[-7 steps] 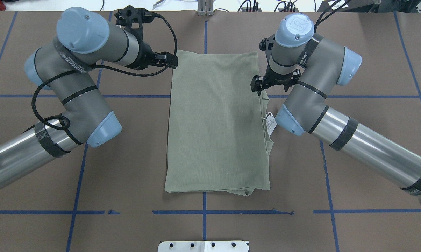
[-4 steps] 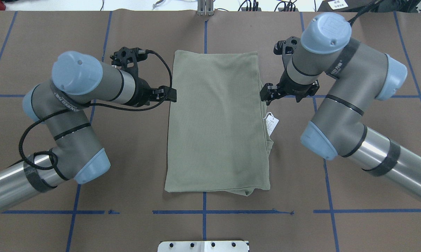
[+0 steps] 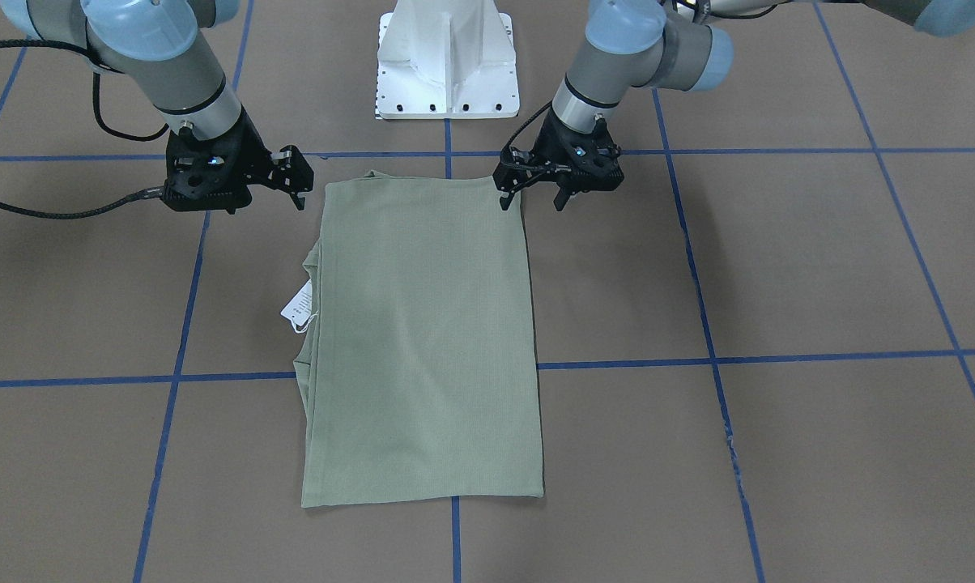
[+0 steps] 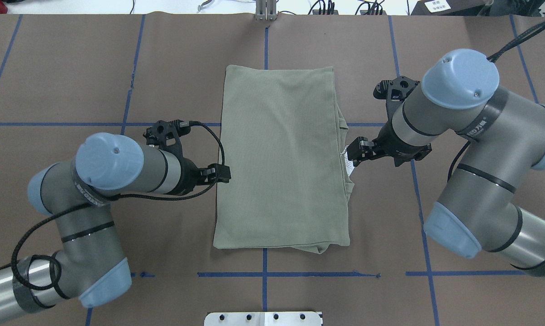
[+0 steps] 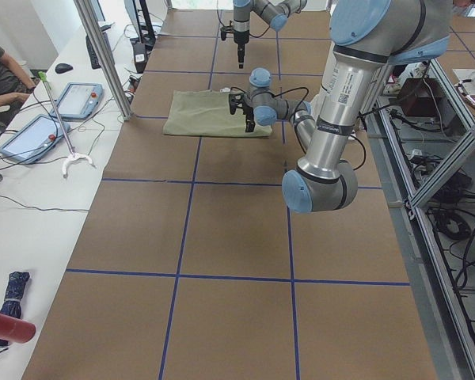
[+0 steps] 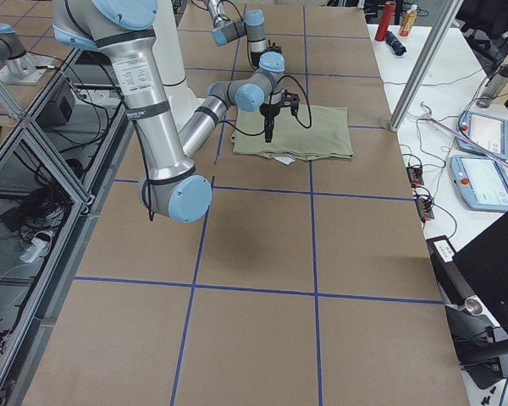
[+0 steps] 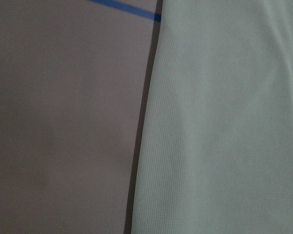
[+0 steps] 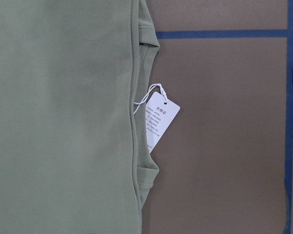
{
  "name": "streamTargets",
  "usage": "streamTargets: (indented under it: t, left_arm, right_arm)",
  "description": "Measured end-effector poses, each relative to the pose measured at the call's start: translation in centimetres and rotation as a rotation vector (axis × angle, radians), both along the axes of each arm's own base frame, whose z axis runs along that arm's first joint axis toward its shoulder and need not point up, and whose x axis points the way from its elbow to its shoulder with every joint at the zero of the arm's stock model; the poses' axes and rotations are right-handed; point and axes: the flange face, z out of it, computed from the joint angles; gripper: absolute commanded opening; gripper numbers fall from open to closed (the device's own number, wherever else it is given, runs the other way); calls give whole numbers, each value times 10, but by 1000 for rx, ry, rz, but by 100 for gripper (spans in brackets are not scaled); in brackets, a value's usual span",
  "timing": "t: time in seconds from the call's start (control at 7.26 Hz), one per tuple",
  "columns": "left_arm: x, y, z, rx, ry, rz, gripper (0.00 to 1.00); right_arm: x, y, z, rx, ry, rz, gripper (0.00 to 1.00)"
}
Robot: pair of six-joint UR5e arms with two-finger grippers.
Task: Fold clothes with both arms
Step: 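Move both grippers to the shirt's edge nearest the robot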
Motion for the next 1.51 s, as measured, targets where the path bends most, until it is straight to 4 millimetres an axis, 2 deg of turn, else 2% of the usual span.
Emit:
streamTargets:
  t: [0.14, 0.28, 0.41, 0.96, 1.51]
  left_arm:
    - [17, 29, -2, -38, -16, 8, 98]
    - [32, 48, 0, -54, -30, 14, 96]
    - [43, 55, 4, -61, -44, 12, 95]
    - [55, 55, 10, -81, -64, -11, 76]
    - [61, 54, 18, -94, -80, -18, 67]
  right_arm:
    - [0, 8, 0, -8, -4, 1, 100]
    - [0, 12, 0, -12, -6, 0, 100]
    - [0, 14, 0, -15, -5, 0, 100]
    - [-2, 14, 3, -22, 0, -1, 100]
    - [-2, 13, 5, -23, 2, 0, 100]
